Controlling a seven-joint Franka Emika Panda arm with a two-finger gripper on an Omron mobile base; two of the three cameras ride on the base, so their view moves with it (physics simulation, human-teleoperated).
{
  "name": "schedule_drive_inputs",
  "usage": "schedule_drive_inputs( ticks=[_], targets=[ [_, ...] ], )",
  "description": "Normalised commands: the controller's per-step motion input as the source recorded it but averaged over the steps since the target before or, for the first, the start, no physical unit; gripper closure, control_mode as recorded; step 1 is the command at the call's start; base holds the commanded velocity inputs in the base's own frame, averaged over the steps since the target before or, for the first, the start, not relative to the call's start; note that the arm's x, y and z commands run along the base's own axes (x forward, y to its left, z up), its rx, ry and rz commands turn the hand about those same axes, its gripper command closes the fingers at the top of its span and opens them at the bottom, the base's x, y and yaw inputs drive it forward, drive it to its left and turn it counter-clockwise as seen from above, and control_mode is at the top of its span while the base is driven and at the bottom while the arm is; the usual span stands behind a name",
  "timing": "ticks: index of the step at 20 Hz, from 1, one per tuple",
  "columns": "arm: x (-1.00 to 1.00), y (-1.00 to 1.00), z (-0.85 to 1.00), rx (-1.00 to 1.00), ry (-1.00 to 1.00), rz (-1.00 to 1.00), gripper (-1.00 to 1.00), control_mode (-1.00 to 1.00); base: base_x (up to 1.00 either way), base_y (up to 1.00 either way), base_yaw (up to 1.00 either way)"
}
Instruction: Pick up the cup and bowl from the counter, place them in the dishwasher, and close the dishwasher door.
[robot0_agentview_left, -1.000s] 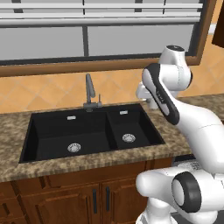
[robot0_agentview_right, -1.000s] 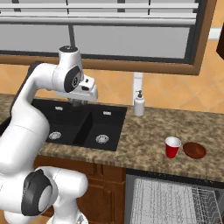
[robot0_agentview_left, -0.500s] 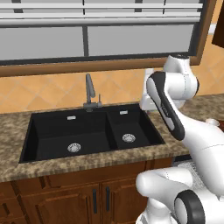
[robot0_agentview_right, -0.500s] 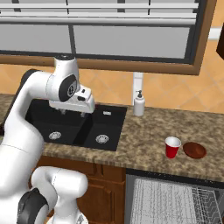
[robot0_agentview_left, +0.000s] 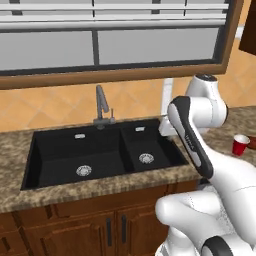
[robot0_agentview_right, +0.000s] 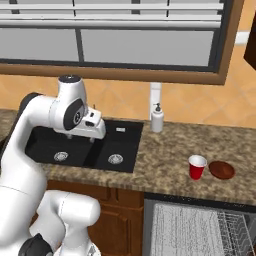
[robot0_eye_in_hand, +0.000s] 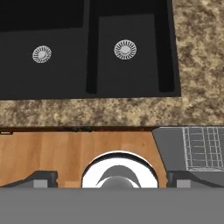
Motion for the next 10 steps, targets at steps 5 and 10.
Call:
schedule_drive_inputs(
  ticks=[5,10],
  targets=[
    [0.0,0.0,0.0,0.0,0.0,0.0,-1.0,1.0,0.12,0.42,-0.74],
    [0.0,0.0,0.0,0.0,0.0,0.0,-1.0,1.0,0.09,0.31,-0.86]
  ],
)
